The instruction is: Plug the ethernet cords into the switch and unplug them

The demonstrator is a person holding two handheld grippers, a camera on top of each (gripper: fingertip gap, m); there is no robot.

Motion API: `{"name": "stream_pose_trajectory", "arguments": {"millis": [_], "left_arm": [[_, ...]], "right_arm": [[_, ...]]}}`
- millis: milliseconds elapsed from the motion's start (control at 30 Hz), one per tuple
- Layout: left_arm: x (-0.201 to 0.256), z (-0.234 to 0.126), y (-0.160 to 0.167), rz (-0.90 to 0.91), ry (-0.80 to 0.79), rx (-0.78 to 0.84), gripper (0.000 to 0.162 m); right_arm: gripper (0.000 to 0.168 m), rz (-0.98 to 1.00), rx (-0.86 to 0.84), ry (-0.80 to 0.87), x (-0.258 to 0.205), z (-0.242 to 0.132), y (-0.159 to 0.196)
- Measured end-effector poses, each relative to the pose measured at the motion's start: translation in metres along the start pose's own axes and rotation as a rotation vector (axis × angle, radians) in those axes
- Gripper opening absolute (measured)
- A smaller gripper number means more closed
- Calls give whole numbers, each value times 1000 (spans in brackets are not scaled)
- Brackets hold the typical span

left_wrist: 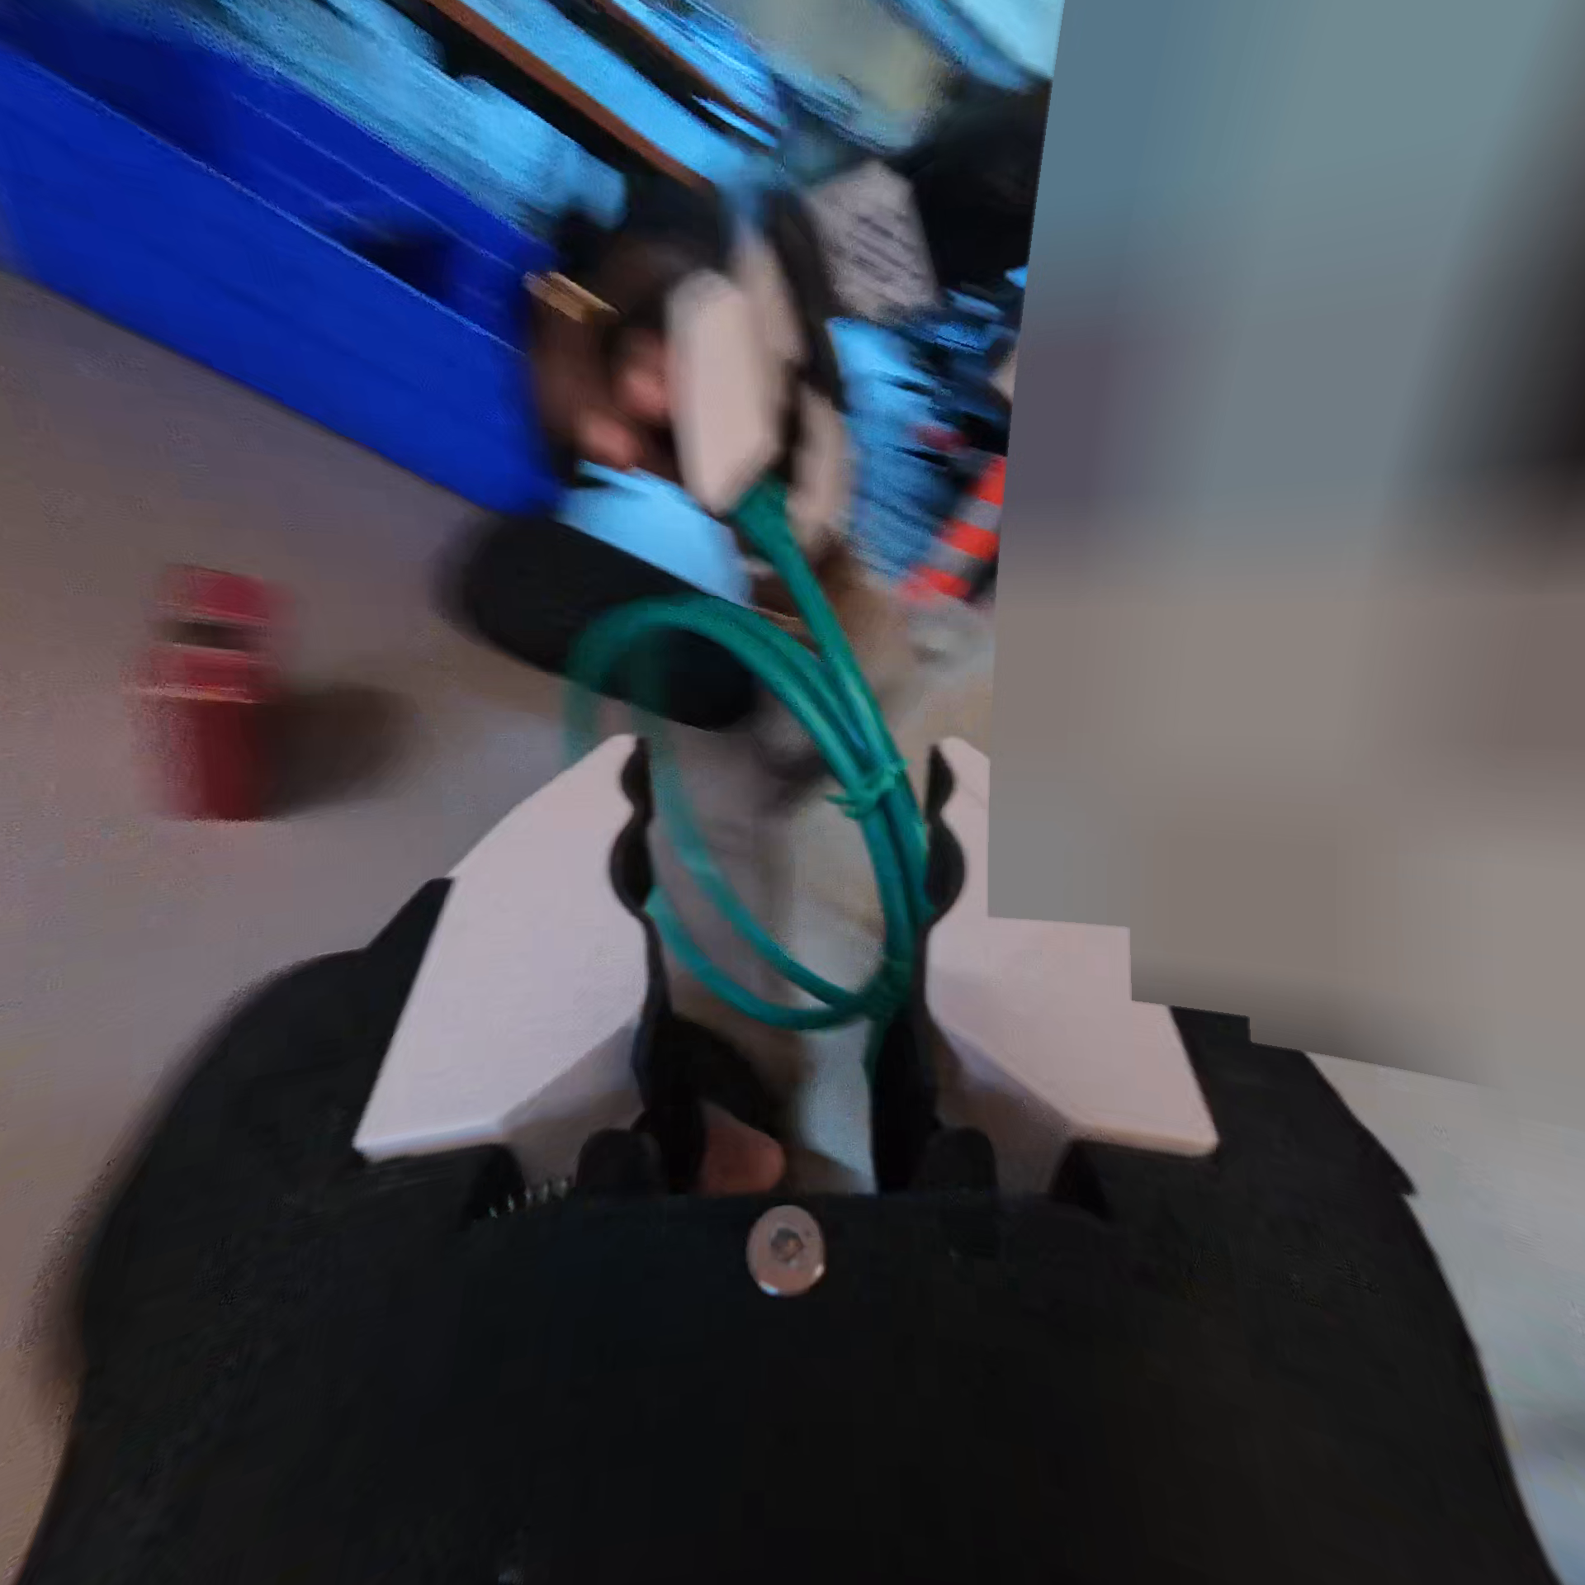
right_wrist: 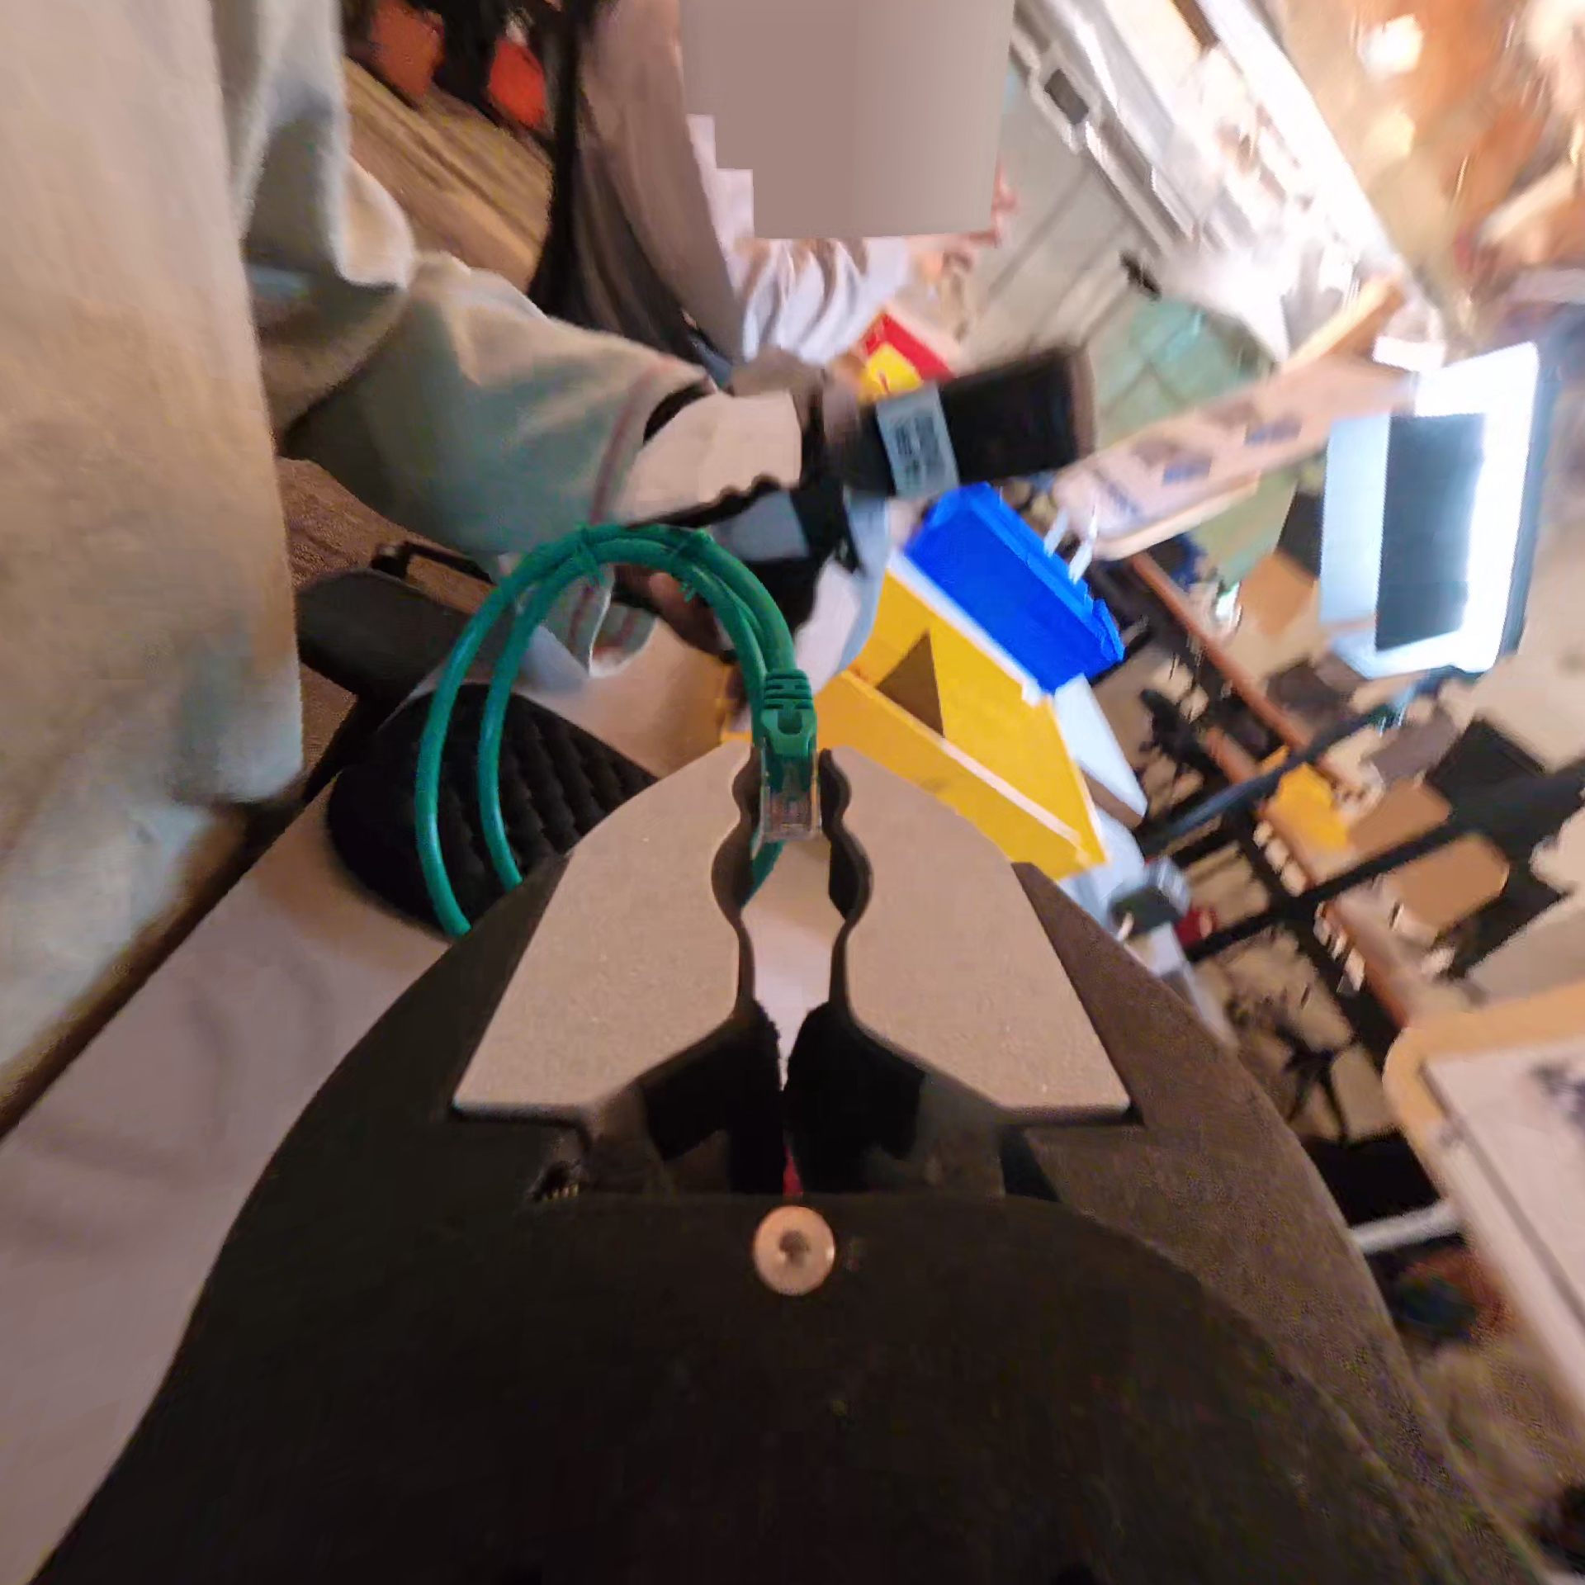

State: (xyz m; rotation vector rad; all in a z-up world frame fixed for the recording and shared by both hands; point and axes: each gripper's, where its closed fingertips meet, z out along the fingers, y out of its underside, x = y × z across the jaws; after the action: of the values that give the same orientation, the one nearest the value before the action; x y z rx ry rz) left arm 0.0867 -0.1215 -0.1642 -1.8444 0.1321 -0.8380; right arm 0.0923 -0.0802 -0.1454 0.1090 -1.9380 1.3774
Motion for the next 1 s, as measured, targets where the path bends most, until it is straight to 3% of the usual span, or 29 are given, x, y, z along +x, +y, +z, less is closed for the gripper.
{"name": "stream_pose_trajectory", "arguments": {"millis": [67,167,300,500,633,1000], "left_arm": [[-30,-25,-25,205,-330,133,75],[-15,-35,-54,583,-524,246,75],[-17,5,-25,810,-569,-80,61],[-26,28,-5,742,-487,-144,21],[-15,36,-4,717,-361,-67,18],[-20,38,0,690,-368,-16,10]], "right_arm": [[13,96,-80,11,0,-2,13],[13,188,-146,-18,-9,2,26],[12,304,-156,-57,-16,12,34],[12,319,-97,-51,-18,11,28],[12,279,-48,-84,-23,10,20],[13,308,28,-86,-23,8,20]]}}
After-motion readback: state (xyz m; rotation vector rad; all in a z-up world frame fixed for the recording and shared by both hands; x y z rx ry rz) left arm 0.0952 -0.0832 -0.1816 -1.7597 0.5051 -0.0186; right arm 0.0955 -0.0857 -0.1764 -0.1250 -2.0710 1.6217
